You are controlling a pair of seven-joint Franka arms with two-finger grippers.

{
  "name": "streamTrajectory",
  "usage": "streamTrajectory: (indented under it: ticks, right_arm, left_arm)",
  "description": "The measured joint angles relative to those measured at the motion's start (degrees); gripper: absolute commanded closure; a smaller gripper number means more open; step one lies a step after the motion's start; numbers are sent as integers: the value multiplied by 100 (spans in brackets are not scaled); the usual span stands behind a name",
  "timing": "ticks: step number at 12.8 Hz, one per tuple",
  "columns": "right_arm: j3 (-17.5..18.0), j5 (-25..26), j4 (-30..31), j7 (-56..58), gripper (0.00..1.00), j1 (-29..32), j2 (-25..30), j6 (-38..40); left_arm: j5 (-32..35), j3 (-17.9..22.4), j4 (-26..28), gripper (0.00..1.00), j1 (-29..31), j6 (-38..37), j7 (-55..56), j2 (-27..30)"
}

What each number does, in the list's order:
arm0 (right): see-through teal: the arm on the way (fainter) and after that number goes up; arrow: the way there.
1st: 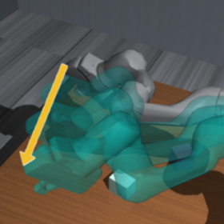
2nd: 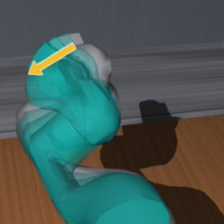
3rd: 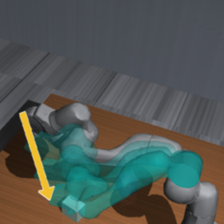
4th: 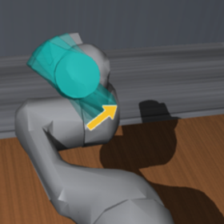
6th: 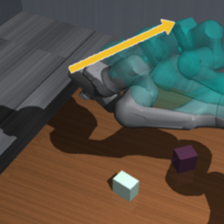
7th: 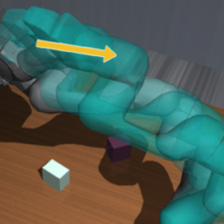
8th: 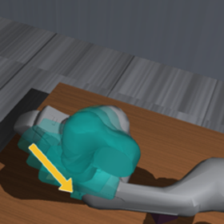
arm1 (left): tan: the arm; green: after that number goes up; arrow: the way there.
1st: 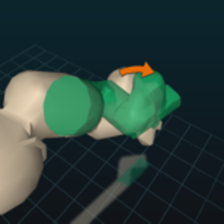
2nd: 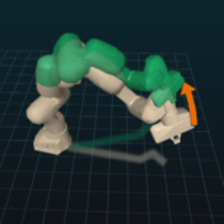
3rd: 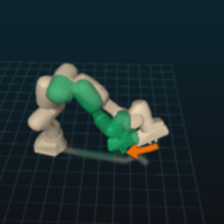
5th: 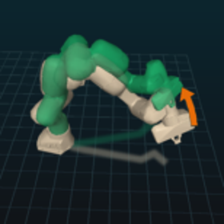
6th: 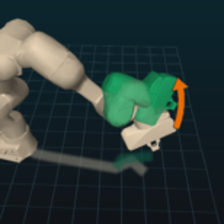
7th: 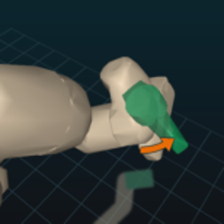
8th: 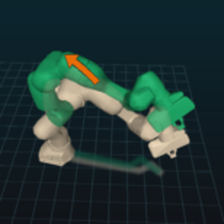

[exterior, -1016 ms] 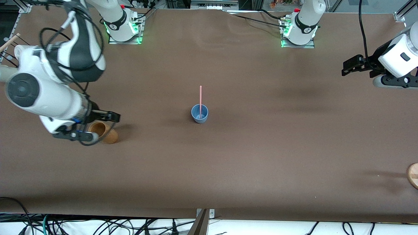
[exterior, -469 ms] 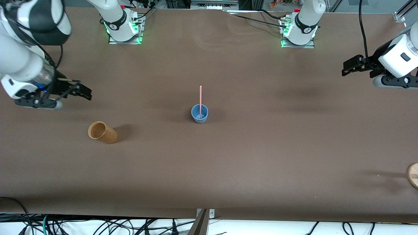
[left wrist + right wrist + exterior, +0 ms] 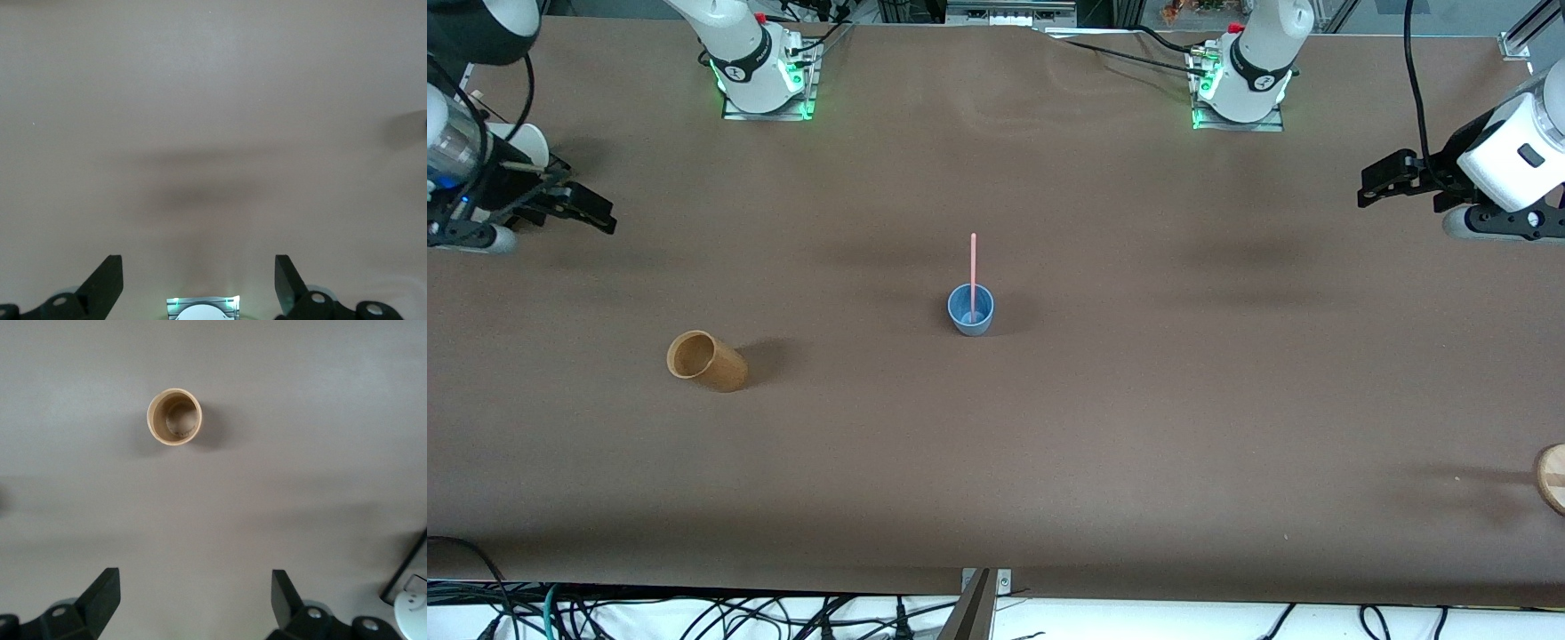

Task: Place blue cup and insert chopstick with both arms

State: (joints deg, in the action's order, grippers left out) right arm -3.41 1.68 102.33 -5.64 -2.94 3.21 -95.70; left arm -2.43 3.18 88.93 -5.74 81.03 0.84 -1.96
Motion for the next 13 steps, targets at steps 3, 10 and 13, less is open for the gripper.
streamTrajectory:
  ticks: [3,10,13]
  right_arm:
    - [-2,-1,-206,5,0,10,27,217]
    - [-5,-205,-201,34,0,17,-70,-67]
    - [-19,-205,-200,35,0,41,-112,-211]
  left_arm:
    - [0,0,0,0,0,0,0,0]
    - [0,3,0,0,5,0,0,0]
    - [0,4,0,0,15,0,0,0]
